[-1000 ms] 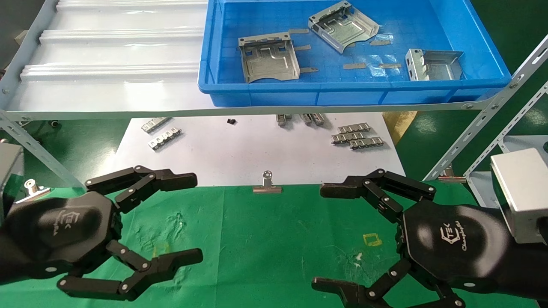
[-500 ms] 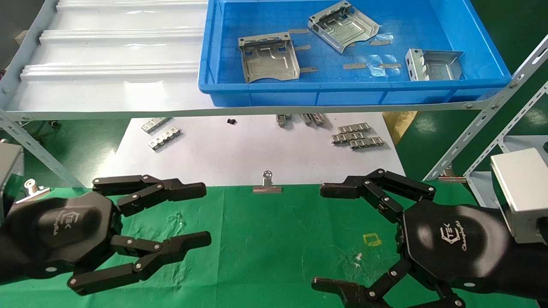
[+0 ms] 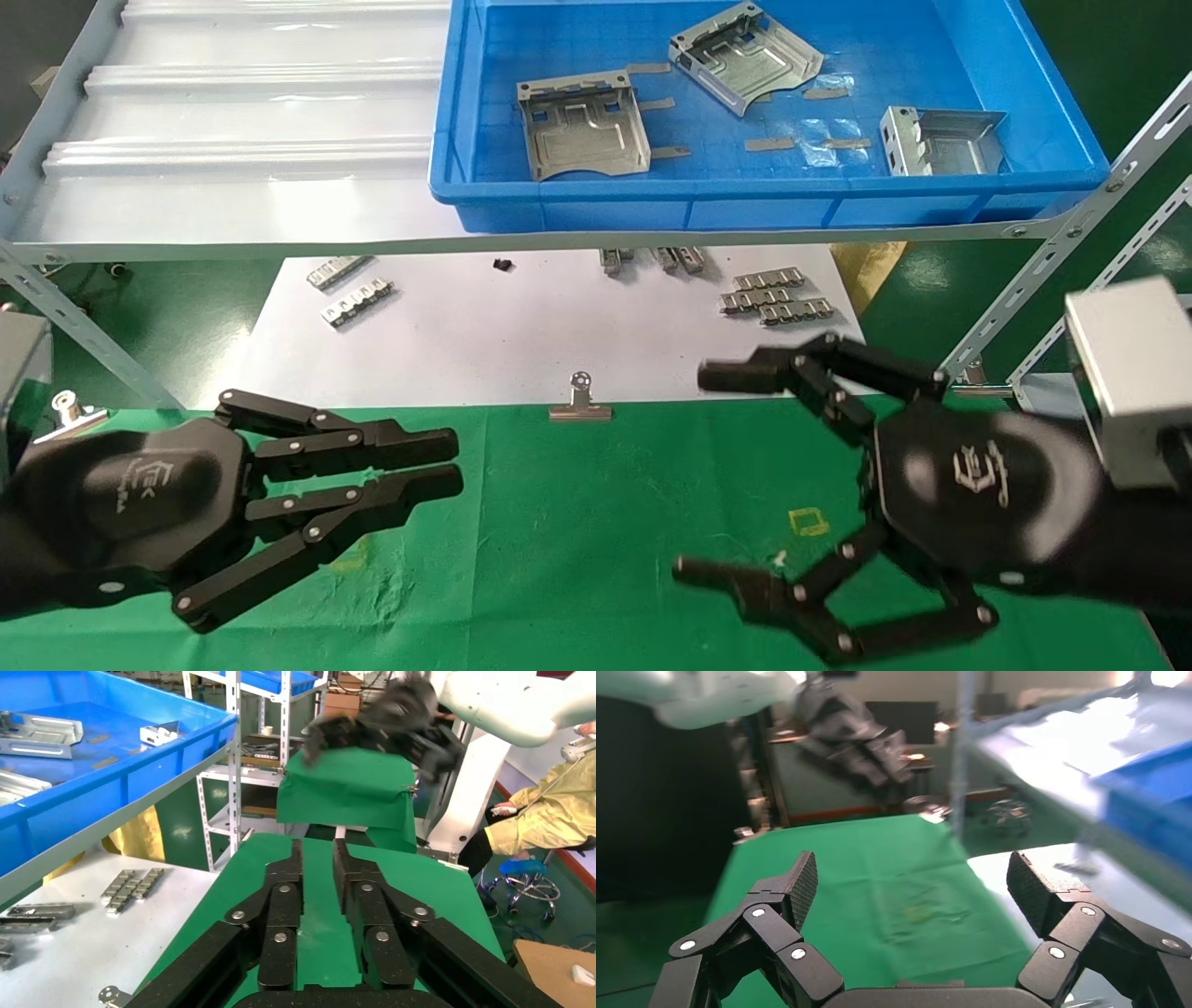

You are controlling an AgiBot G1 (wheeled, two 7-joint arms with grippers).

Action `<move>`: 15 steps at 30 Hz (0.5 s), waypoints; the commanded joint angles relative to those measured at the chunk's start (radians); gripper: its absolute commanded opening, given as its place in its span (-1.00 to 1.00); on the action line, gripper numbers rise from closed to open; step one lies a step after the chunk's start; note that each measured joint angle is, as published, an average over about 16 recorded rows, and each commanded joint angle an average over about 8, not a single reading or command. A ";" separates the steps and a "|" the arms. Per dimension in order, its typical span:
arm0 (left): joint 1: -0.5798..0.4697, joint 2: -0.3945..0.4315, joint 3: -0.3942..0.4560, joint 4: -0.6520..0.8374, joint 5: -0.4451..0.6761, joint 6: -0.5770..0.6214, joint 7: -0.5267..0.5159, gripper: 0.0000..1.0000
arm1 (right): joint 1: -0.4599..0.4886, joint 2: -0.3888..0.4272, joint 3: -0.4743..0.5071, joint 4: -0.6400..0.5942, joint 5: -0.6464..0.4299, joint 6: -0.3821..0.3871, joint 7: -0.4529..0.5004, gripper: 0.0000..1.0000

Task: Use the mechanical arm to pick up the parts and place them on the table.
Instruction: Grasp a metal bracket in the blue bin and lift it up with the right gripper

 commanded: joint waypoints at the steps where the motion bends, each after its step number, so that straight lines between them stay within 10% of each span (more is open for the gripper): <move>1: 0.000 0.000 0.000 0.000 0.000 0.000 0.000 -1.00 | 0.028 -0.008 -0.001 0.002 -0.015 0.020 0.006 1.00; 15: 0.000 0.000 0.000 0.000 0.000 0.000 0.000 -1.00 | 0.458 -0.334 -0.165 -0.436 -0.392 0.298 0.059 1.00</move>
